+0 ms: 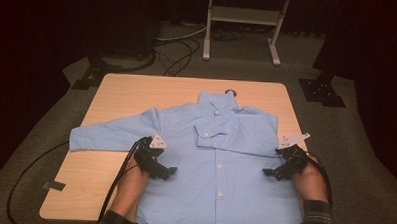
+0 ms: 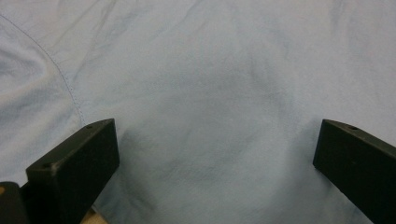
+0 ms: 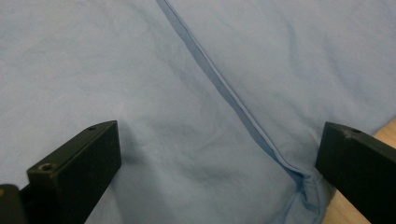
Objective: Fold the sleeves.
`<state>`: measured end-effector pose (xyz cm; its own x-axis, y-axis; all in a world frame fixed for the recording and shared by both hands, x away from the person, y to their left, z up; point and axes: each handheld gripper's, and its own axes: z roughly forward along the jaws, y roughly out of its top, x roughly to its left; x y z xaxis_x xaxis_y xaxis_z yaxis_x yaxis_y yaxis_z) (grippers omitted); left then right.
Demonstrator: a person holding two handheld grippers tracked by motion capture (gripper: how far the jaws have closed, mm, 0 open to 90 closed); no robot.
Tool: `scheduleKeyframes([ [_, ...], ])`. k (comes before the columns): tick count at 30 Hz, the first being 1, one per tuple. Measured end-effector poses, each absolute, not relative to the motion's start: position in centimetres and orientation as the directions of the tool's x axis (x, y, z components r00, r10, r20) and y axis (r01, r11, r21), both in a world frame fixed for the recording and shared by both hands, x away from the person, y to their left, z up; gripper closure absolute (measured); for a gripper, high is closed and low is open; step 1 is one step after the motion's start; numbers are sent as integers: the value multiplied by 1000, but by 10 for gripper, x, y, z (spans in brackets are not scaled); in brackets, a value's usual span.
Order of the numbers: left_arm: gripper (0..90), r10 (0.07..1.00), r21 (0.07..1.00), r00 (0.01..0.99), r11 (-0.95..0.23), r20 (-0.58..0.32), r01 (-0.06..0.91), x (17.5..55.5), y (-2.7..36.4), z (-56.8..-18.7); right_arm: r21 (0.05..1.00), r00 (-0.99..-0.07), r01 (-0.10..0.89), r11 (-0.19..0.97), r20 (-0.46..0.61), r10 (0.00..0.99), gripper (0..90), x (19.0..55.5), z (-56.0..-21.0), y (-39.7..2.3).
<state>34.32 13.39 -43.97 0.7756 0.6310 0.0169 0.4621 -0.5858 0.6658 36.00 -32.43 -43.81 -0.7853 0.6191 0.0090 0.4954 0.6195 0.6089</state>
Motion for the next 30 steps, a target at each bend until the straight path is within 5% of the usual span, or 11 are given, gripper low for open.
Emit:
scheduleKeyframes([
  [24,0,613,676,790,-588,14,444,350,110,-441,594,-758,524,611,0,652,0,360,-437,-345],
  [30,0,612,673,791,-590,13,446,350,110,-441,615,-742,493,615,-71,666,0,341,-424,-340],
])
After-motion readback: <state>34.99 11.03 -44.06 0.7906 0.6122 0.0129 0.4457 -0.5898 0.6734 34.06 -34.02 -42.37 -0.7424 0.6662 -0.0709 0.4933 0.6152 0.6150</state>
